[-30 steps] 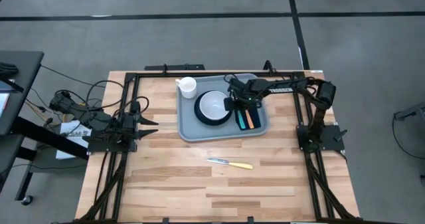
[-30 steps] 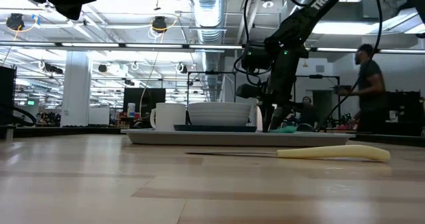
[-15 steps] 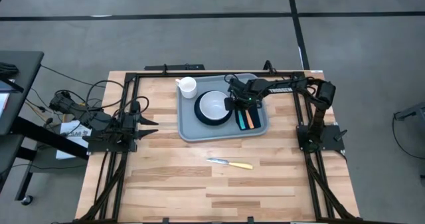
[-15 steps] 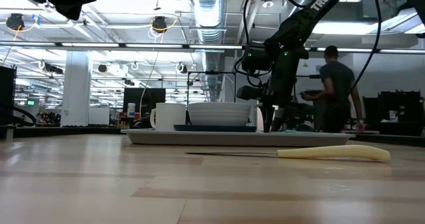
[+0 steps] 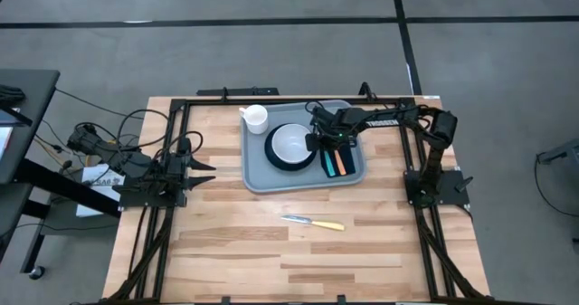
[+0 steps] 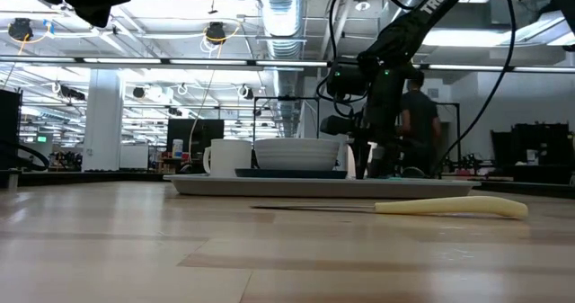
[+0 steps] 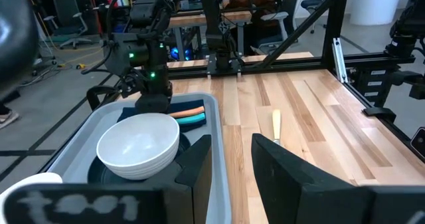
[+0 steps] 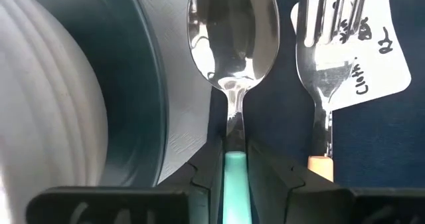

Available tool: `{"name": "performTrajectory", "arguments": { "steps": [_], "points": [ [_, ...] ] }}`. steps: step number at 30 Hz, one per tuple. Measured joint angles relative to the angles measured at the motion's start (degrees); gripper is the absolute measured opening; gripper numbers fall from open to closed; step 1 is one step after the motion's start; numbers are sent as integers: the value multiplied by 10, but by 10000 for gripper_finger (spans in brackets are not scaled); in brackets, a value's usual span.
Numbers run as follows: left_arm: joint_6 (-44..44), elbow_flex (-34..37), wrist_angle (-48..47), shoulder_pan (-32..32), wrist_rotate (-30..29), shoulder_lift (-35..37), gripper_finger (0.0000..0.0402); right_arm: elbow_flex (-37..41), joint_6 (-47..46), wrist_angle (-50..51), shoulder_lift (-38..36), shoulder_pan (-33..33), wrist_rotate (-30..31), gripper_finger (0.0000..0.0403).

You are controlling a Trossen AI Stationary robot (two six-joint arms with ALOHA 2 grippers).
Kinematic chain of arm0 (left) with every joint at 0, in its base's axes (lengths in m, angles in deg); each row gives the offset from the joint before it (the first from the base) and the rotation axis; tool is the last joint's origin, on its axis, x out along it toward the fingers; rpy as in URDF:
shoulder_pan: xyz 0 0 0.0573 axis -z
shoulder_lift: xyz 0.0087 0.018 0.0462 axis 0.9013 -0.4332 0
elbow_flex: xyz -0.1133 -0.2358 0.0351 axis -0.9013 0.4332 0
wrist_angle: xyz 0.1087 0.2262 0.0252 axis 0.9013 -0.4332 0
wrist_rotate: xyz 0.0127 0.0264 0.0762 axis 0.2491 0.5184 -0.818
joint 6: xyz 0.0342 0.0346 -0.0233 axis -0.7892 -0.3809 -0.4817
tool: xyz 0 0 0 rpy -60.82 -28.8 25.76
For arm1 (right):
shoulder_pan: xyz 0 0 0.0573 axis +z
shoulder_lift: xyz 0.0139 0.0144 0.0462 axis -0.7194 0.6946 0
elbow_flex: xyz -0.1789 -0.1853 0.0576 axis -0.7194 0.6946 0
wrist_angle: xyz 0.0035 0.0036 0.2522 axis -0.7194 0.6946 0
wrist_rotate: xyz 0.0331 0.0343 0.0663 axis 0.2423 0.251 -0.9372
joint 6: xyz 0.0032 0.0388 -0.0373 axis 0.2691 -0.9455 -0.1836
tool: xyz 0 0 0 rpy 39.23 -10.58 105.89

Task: Set up tray
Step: Put the blue spoon on the dark blue napkin to the left of the orange fork

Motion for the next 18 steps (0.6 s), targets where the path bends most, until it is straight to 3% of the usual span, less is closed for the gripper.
{"name": "performTrajectory", "arguments": {
  "steps": [18],
  "points": [
    [0,0,0,0,0,0,96,0,10,-1,0,-1,-14,64]
  ]
}}
